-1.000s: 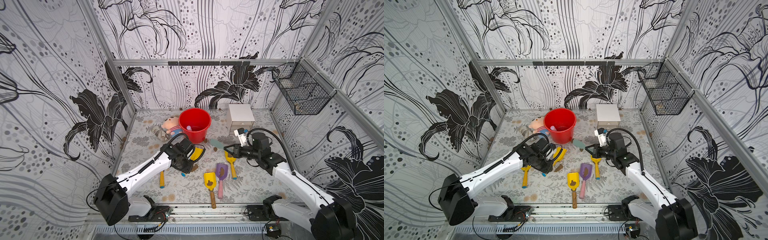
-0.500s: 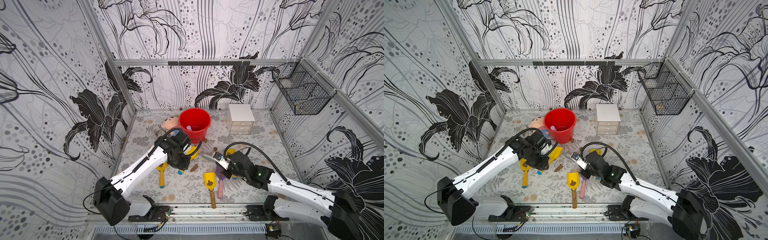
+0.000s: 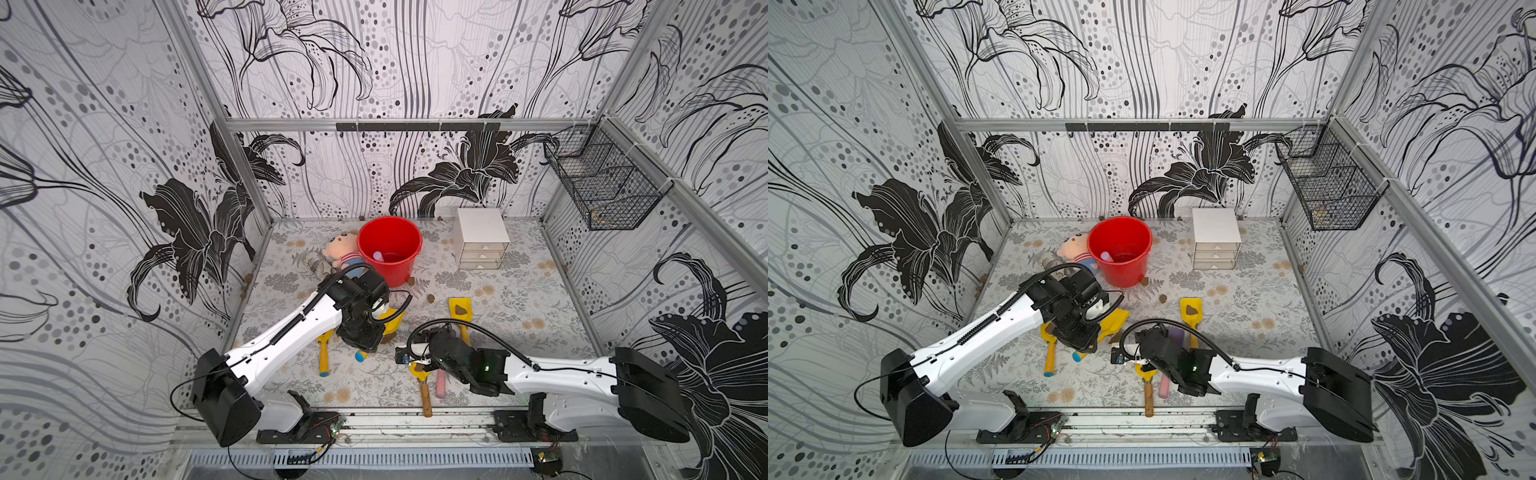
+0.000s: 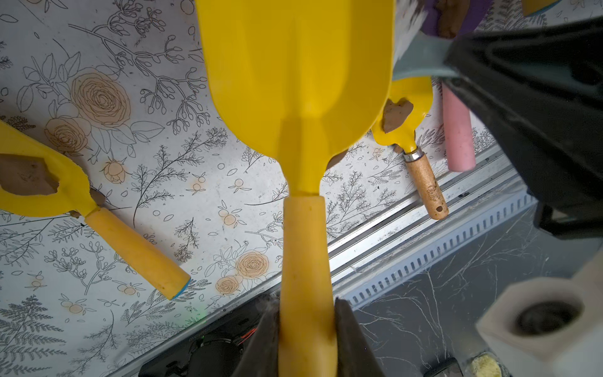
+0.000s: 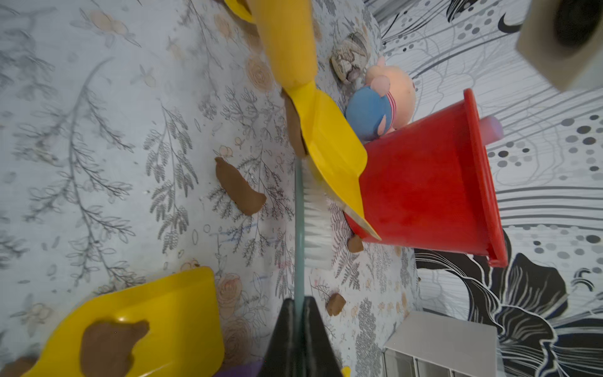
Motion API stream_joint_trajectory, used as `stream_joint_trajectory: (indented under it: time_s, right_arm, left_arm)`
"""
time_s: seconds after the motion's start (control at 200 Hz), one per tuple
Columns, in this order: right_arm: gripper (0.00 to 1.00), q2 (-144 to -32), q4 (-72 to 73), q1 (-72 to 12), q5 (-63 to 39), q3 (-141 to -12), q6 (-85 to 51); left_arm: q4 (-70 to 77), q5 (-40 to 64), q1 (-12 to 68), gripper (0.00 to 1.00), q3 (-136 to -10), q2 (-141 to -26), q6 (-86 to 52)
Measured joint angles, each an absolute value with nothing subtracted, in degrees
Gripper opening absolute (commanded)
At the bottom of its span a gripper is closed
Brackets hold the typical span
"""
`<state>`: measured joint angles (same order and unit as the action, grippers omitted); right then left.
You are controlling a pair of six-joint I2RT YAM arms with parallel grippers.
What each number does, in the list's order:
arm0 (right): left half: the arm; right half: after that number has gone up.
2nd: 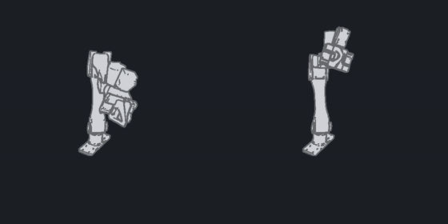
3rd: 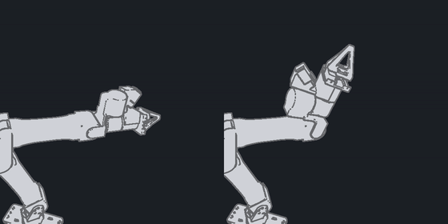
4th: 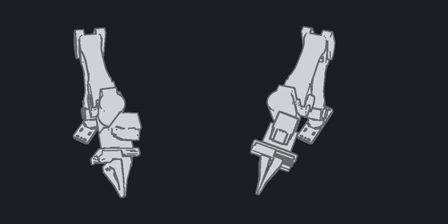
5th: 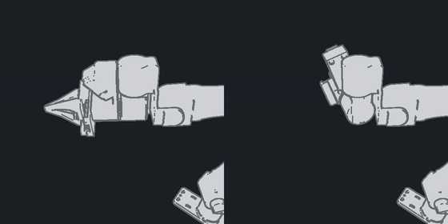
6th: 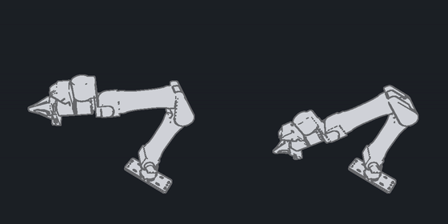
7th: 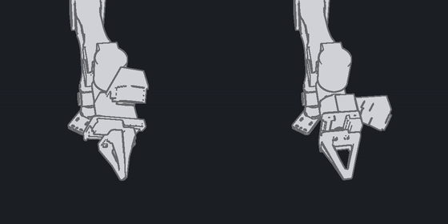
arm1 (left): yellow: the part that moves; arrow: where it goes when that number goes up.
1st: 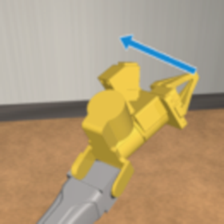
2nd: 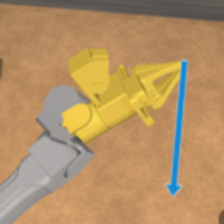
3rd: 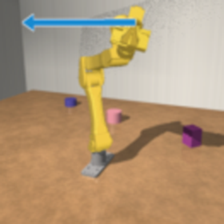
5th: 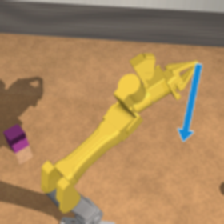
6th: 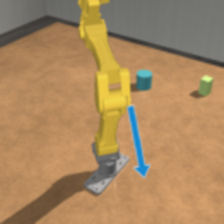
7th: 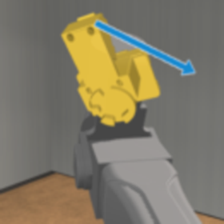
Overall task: Brush the soil off the hand trowel and place it into the bucket
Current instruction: Brush off the soil from the hand trowel.
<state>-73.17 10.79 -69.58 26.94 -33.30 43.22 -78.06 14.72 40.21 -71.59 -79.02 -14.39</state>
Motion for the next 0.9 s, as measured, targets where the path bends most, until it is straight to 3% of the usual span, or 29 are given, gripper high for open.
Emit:
stream_joint_trajectory:
  time_s: [0.2,0.516,0.901]
  right_arm:
    - [0.0,-73.1,9.9,-69.6,33.2,-33.3,42.8]
    - [0.0,-67.9,8.8,-71.9,27.4,-31.6,42.5]
    - [0.0,-65.0,4.0,-71.3,29.7,-31.2,36.6]
  left_arm:
    - [-78.3,15.5,40.2,0.0,-71.6,-79.0,-14.2]
    - [-76.2,23.2,38.1,0.0,-71.5,-79.0,-12.4]
    - [-72.9,31.7,33.6,0.0,-70.8,-77.8,-11.9]
